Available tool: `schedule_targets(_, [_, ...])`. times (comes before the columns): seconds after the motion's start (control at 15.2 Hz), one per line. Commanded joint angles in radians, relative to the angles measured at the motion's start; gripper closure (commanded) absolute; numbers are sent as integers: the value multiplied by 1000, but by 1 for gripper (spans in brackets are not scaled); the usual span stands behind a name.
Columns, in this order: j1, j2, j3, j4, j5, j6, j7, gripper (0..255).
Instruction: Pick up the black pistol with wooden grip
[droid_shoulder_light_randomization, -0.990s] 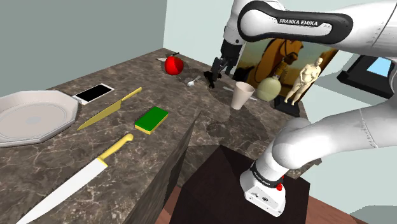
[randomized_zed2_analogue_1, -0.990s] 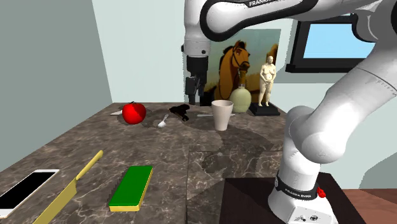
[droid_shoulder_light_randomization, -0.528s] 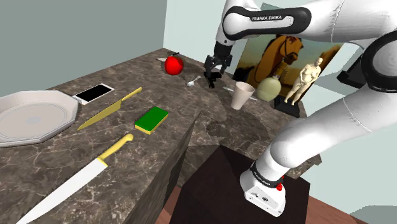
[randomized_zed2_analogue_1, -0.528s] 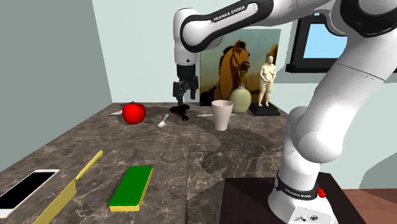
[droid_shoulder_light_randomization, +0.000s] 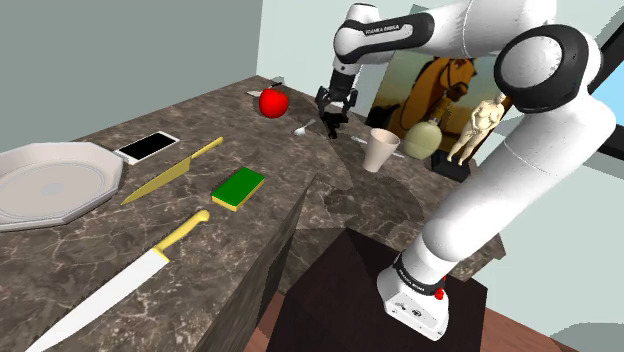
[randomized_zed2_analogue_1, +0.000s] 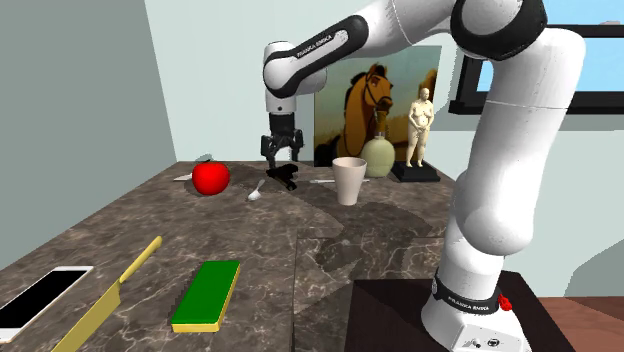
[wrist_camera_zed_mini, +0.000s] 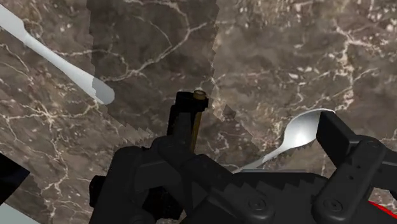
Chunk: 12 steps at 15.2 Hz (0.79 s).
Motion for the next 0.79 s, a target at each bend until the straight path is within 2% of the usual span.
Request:
schedule_targets(0.0, [-19, 59, -21, 41, 21, 11, 6, 0])
schedule_targets(0.46, [-91, 293, -79, 236, 118, 19, 25, 0])
schedule_targets(0.73, [-96, 314, -78, 219, 126, 55, 22, 0])
